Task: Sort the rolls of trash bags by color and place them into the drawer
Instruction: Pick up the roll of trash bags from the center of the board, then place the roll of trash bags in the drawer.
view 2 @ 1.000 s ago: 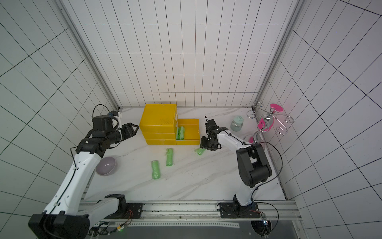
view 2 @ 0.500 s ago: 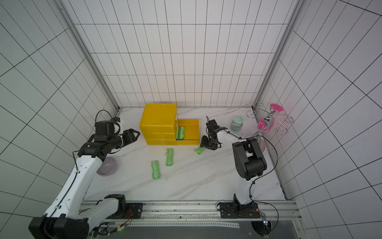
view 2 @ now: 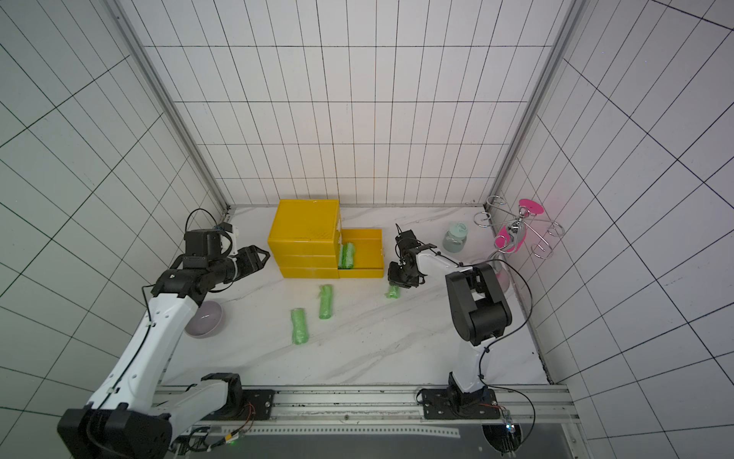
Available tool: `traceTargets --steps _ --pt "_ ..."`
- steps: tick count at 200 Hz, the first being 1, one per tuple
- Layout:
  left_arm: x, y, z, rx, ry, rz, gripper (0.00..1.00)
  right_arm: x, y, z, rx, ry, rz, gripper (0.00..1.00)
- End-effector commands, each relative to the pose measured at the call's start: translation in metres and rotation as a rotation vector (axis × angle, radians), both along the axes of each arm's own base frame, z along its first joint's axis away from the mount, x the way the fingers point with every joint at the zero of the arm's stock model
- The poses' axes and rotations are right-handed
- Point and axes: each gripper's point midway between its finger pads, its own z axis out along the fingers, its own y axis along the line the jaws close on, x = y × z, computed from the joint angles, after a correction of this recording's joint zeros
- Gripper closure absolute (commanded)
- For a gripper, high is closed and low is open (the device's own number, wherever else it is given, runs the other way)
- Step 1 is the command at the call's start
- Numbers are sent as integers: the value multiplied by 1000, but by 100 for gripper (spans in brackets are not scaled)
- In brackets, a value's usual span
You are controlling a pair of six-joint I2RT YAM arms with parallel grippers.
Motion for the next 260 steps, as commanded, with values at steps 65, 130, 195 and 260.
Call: traceTargets --steps 65,130,195,260 --pt "57 3 40 43 -77 -14 36 18 27 120 116 -195 116 80" --pt "94 -1 6 7 -12 -8 38 68 94 113 130 -161 187 79" --pt "95 -6 -18 -14 41 -32 42 106 125 56 113 -60 176 79" --pt "93 -11 -18 -22 44 -51 44 108 166 28 179 0 198 77"
